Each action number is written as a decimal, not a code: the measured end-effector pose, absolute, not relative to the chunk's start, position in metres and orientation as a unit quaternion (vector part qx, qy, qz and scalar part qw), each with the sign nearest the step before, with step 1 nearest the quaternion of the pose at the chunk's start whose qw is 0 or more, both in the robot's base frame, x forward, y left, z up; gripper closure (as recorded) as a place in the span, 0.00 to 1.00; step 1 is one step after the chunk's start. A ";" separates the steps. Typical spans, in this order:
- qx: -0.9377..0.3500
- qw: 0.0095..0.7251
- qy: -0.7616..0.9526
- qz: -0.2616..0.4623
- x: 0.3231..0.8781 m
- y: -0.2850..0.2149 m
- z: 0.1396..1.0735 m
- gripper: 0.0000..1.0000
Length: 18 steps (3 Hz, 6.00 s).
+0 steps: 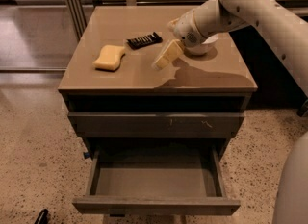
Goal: Place sponge into middle drawer
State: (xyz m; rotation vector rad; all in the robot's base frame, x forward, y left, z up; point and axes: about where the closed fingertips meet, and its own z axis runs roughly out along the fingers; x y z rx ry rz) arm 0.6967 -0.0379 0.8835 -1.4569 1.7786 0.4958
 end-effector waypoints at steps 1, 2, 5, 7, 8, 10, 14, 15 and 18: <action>-0.578 0.405 0.675 0.213 0.724 -0.011 0.877 0.00; -0.584 0.412 0.659 0.234 0.743 0.014 0.869 0.00; -0.583 0.406 0.635 0.304 0.760 0.089 0.845 0.00; -0.568 0.405 0.645 0.313 0.756 0.109 0.845 0.00; -0.559 0.405 0.652 0.313 0.747 0.115 0.842 0.00; -0.555 0.397 0.658 0.320 0.727 0.131 0.820 0.00; -0.565 0.387 0.653 0.324 0.724 0.138 0.817 0.91; -0.589 0.376 0.642 0.315 0.709 0.130 0.830 1.00; -0.566 0.433 0.677 0.185 0.583 0.020 0.924 1.00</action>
Offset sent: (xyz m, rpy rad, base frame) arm 0.0717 0.0771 -0.0199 0.1390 -0.0345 0.1245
